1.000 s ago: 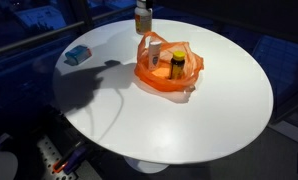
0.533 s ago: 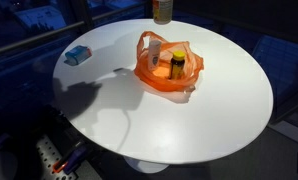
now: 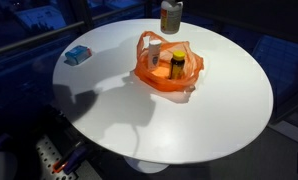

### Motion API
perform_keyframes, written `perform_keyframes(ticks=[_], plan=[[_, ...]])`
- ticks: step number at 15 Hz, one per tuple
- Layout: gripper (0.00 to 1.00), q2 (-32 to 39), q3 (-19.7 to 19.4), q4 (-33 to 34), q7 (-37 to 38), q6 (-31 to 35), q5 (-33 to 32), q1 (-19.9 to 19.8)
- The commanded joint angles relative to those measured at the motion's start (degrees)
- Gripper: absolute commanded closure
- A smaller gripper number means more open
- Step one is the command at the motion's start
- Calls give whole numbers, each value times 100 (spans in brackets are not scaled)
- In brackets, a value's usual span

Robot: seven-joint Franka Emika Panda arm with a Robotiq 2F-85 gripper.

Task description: Place the white bottle in the plastic bag

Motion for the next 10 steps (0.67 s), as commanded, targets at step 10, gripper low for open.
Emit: perform_keyframes(ticks=[10], plan=[[81, -157, -133, -1177, -215, 646, -264, -128]])
